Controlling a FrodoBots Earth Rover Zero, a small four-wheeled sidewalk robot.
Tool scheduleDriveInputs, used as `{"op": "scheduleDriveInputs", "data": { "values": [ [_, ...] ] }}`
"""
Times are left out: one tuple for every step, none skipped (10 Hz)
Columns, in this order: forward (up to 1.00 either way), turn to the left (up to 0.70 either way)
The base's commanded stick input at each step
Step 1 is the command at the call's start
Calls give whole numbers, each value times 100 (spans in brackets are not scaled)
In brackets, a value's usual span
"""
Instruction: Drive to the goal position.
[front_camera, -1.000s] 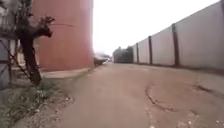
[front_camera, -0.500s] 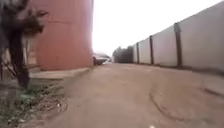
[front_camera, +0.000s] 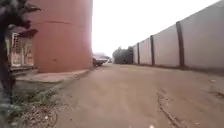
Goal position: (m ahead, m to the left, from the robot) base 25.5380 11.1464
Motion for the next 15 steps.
{"op": "scheduleDriveInputs", "data": {
  "values": [
    [50,0],
    [50,0],
    [50,0],
    [50,0],
    [50,0],
    [50,0],
    [50,0],
    [50,0],
    [50,0],
    [50,0],
    [50,0],
    [50,0],
    [50,0],
    [50,0],
    [50,0]
  ]
}}
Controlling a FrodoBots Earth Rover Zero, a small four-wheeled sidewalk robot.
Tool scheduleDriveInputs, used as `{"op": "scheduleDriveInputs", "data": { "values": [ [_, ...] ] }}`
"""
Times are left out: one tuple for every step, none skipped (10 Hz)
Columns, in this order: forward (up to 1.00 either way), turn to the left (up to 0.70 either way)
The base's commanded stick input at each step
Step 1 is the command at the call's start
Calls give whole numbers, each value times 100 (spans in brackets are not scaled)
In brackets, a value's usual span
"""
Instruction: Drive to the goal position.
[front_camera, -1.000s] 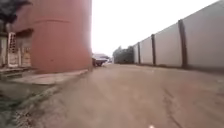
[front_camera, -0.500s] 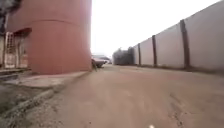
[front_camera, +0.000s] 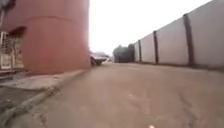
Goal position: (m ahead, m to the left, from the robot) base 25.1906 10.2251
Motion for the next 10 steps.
{"op": "scheduleDriveInputs", "data": {
  "values": [
    [50,0],
    [50,0],
    [50,0],
    [50,0],
    [50,0],
    [50,0],
    [50,0],
    [50,0],
    [50,0],
    [50,0]
  ]
}}
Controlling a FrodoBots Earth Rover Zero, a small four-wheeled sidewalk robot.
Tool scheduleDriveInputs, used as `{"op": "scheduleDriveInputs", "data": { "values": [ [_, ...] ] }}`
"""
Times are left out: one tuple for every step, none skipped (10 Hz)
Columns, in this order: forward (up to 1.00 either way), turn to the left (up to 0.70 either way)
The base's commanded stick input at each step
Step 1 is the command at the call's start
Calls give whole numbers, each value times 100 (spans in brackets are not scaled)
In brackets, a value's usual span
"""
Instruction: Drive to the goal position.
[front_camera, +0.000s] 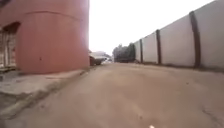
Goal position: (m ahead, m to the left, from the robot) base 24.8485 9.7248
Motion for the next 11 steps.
{"op": "scheduleDriveInputs", "data": {
  "values": [
    [50,0],
    [50,0],
    [50,0],
    [50,0],
    [50,0],
    [50,0],
    [50,0],
    [50,0],
    [50,0],
    [50,0],
    [50,0]
  ]
}}
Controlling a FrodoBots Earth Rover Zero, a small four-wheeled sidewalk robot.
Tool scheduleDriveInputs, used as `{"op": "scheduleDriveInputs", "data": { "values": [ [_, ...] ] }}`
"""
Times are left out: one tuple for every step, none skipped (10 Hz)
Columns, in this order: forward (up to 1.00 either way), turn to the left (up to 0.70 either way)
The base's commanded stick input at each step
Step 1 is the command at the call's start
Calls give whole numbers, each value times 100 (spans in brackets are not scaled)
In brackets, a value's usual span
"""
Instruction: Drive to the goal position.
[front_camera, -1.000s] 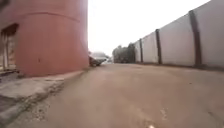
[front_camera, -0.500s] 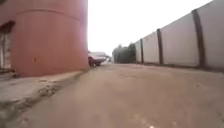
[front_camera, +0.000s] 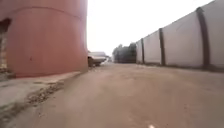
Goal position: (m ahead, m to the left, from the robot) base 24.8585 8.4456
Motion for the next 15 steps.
{"op": "scheduleDriveInputs", "data": {
  "values": [
    [50,0],
    [50,0],
    [50,-11],
    [50,-41],
    [50,-50],
    [50,-50],
    [50,-26],
    [50,0],
    [50,0],
    [50,0],
    [50,0],
    [50,0],
    [50,0],
    [50,0],
    [50,0]
  ]
}}
